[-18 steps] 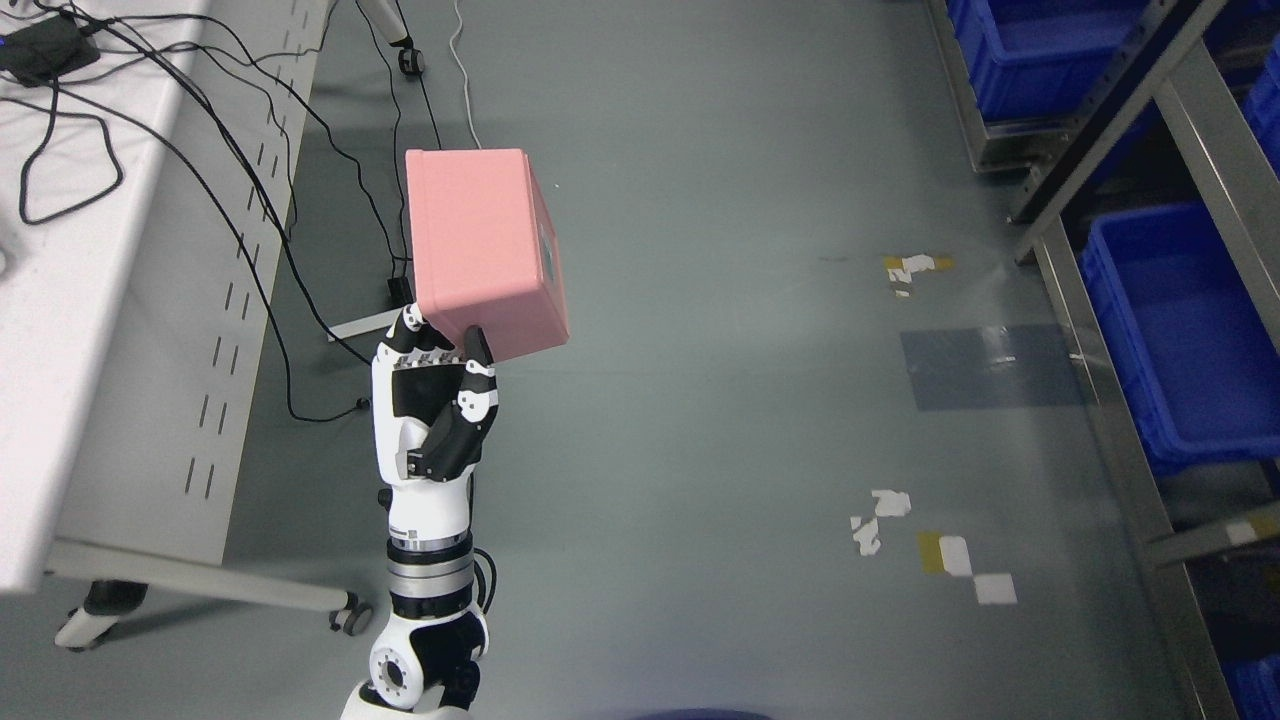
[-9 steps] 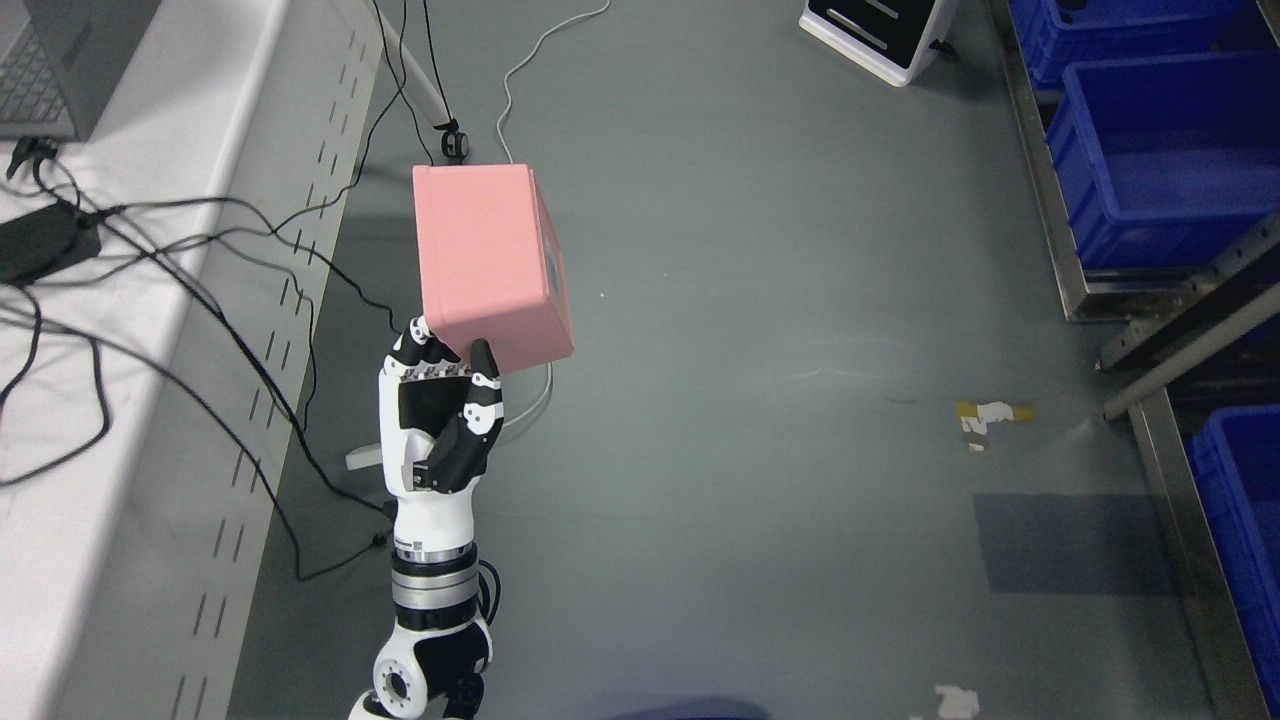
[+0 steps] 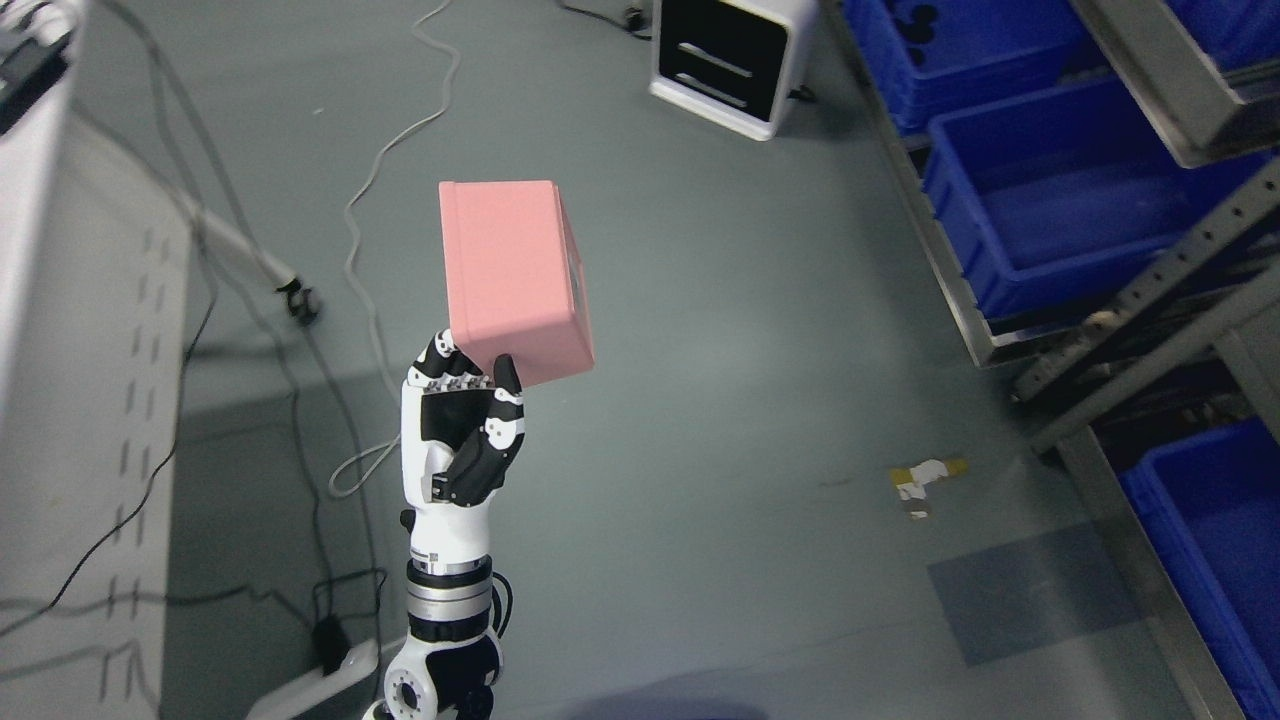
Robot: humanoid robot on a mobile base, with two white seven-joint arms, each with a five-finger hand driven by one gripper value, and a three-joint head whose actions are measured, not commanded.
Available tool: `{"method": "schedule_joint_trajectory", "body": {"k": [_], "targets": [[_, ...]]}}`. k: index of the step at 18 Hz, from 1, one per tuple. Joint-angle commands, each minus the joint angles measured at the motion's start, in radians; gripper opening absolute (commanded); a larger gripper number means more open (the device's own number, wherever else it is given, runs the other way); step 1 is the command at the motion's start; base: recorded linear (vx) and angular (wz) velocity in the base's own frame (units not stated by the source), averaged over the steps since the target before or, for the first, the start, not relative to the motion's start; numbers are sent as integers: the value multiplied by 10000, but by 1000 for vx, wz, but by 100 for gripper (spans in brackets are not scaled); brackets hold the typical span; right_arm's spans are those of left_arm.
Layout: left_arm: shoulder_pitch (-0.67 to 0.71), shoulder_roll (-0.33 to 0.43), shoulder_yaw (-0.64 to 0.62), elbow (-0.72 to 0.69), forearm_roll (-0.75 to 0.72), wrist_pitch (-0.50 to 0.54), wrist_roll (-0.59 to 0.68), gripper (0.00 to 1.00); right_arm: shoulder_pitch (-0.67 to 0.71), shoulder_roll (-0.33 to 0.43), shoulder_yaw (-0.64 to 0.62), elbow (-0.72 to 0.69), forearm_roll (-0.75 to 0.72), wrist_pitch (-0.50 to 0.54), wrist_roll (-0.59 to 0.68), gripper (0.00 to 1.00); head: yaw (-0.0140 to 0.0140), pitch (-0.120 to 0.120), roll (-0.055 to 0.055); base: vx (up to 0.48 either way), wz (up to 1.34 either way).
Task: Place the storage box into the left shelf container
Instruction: 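Hold the pink box up in the left hand while turning toward the bin rack, then extend the left hand forward into the upper blue bin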
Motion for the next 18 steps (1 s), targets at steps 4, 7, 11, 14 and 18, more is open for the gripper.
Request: {"method": "schedule_joint_trajectory", "body": {"k": [4, 7, 11, 14, 18], "targets": [[457, 174, -908, 957, -10, -156, -474, 6, -28, -175, 0, -174, -215, -2, -67, 100, 0, 0, 0, 337, -1185], [503, 174, -908, 1248, -25, -156, -474, 6, -43, -175, 0, -174, -215, 13, -67, 100, 0, 0, 0, 240, -1359], [611, 174, -923, 1510, -26, -156, -520, 6, -43, -175, 0, -174, -215, 13, -67, 100, 0, 0, 0, 193, -1409], [520, 174, -526, 1724, -26, -156, -520, 6, -43, -175, 0, -174, -215, 13, -52, 100, 0, 0, 0, 187, -1156], [-31, 174, 149, 2351, -102, 12, -1301, 6, -43, -175, 0, -174, -215, 13, -67, 100, 0, -1, 0, 176, -785]]}}
